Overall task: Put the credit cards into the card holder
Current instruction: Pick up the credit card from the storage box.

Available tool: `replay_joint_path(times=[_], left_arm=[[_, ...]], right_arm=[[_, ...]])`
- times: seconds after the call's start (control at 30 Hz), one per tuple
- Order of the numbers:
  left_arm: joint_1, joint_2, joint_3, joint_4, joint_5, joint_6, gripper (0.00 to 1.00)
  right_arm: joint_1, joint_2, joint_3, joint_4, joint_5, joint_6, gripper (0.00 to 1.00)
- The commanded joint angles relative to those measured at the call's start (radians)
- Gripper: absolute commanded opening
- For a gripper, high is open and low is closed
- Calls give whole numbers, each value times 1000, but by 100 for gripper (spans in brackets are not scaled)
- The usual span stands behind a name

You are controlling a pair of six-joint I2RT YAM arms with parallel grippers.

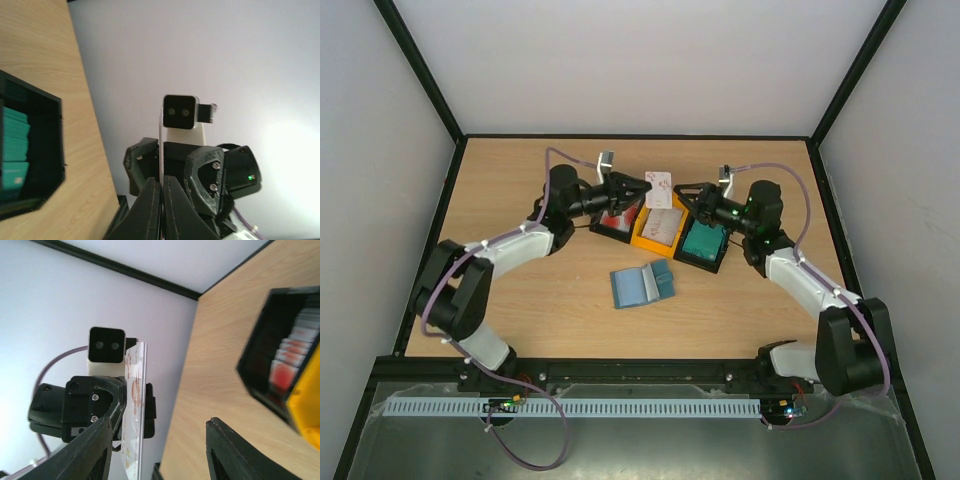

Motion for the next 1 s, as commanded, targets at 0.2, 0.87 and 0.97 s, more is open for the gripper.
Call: replay_joint_path(times=[0.2, 0.87, 0.97], left_arm=[[-13, -250, -64, 12, 54, -97, 3], [-23, -300, -62, 114, 70, -181, 3], [-23, -302, -63, 126, 71, -187, 3]], right_arm=[[95, -103, -13, 338, -3, 255, 46], [138, -71, -25, 387, 1, 355, 14], [138, -63, -37, 443, 6, 400, 16]])
